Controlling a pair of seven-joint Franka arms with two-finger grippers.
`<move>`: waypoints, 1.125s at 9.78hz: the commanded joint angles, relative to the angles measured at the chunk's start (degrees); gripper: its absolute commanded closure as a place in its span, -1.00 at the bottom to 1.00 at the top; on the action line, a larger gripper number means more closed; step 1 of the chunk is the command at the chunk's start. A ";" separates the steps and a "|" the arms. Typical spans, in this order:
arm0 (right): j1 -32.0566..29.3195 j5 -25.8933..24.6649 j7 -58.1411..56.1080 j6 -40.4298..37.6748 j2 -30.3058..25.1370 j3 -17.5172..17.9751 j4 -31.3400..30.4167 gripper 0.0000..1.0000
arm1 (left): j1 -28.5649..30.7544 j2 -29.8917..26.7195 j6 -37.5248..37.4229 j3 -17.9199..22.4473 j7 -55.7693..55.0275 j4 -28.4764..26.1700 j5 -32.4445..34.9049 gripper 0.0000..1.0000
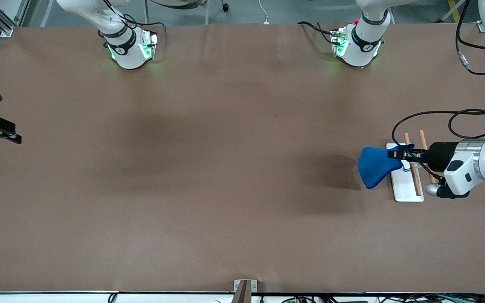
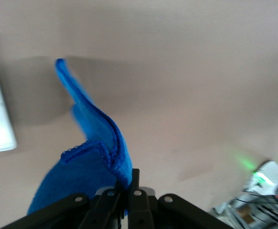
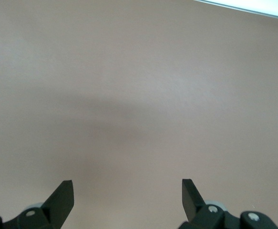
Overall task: Right arm passes towel to left arm to hang
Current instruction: 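Drape the towel over the wooden dowels with the left gripper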
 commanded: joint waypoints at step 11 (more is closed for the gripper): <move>-10.40 -7.01 18.19 3.44 -14.19 12.05 -15.73 -1.00 | 7.03 2.80 -5.70 -0.06 30.67 -0.99 23.89 0.99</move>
